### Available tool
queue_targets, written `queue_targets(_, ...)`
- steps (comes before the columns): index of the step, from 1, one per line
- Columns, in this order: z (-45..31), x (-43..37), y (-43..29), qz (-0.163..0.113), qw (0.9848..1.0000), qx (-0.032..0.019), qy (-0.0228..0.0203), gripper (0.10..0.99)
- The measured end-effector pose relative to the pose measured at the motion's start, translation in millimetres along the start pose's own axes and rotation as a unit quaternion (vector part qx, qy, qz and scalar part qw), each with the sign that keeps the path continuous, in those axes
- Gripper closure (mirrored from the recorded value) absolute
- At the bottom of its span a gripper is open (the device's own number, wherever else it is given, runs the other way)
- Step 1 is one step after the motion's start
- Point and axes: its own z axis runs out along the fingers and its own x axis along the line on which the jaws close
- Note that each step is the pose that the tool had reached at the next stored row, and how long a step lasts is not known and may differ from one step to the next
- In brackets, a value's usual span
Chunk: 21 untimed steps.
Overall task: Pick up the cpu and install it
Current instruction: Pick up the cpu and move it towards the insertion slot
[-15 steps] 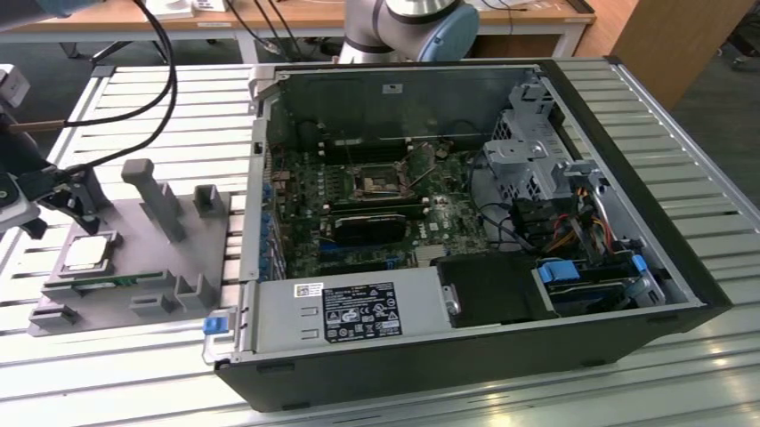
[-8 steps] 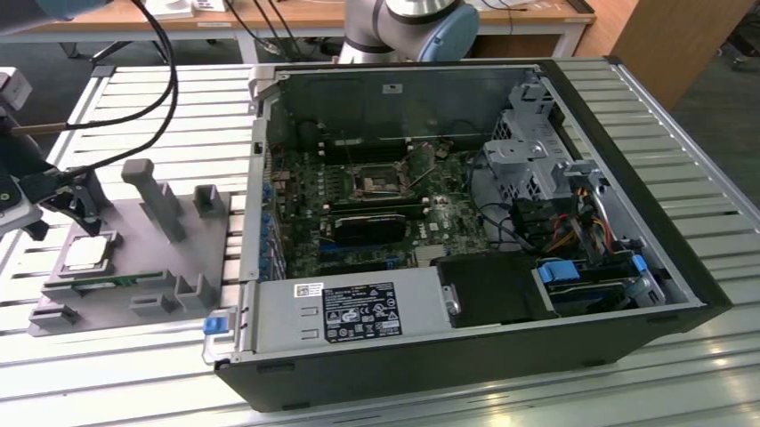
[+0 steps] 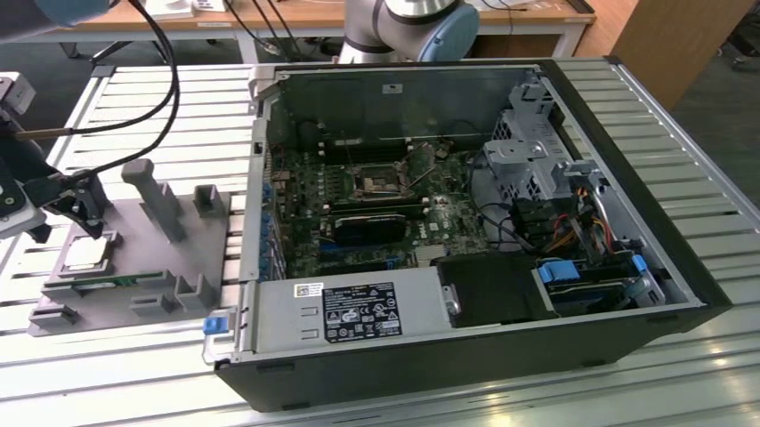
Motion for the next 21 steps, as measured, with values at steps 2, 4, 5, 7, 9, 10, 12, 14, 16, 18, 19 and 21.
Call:
queue_targets(2, 1.5, 0.0, -0.1, 0.0, 1.0, 0.0, 0.0, 0.439)
queue_targets(4, 2.9, 0.0, -0.2, 0.0, 1.0, 0.0, 0.0, 0.439)
queue_targets(5, 3.6, 0.0, -0.2, 0.0, 1.0, 0.0, 0.0, 0.439)
queue_targets(7, 5.1, 0.0, -0.3, 0.0, 1.0, 0.0, 0.0002, 0.439)
queue_targets(9, 6.8, 0.0, -0.4, 0.0, 1.0, 0.0, 0.0003, 0.439)
queue_targets(10, 7.6, -0.1, -0.5, 0.0, 1.0, 0.0, 0.0004, 0.439)
queue_targets(12, 9.3, -0.1, -0.6, 0.0, 1.0, 0.0, 0.0006, 0.439)
queue_targets(14, 11.0, -0.1, -0.7, 0.0, 1.0, 0.0, 0.0008, 0.439)
queue_targets(16, 12.6, -0.1, -0.8, 0.0, 1.0, 0.0, 0.0009, 0.439)
queue_targets(18, 13.8, -0.1, -0.9, 0.0, 1.0, 0.0, 0.0009, 0.439)
queue_targets(19, 14.6, -0.1, -1.0, 0.0, 1.0, 0.0, 0.001, 0.439)
queue_targets(21, 16.2, -0.1, -1.1, 0.0, 1.0, 0.0, 0.0011, 0.439)
